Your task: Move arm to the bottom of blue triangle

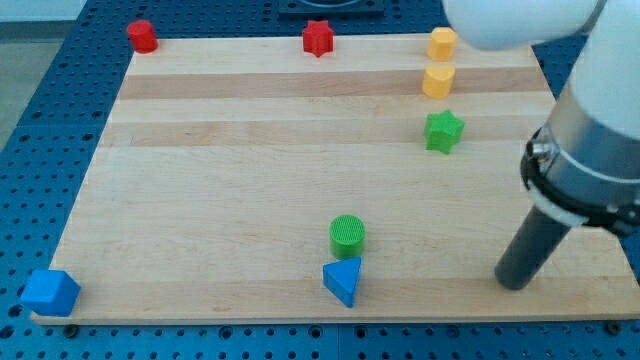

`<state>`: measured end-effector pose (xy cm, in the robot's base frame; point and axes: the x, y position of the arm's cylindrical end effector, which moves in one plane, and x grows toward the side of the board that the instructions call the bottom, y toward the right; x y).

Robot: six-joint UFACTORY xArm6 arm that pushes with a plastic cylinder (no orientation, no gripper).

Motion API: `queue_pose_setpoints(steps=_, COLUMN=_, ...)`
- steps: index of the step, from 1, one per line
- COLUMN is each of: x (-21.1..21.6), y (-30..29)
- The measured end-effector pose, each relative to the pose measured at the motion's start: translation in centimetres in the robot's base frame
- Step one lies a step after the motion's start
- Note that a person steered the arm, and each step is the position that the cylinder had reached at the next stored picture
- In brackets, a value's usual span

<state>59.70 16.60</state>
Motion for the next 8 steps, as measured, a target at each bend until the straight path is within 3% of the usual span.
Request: queue_pose_setpoints(steps=8, x=2.1, y=-10.1)
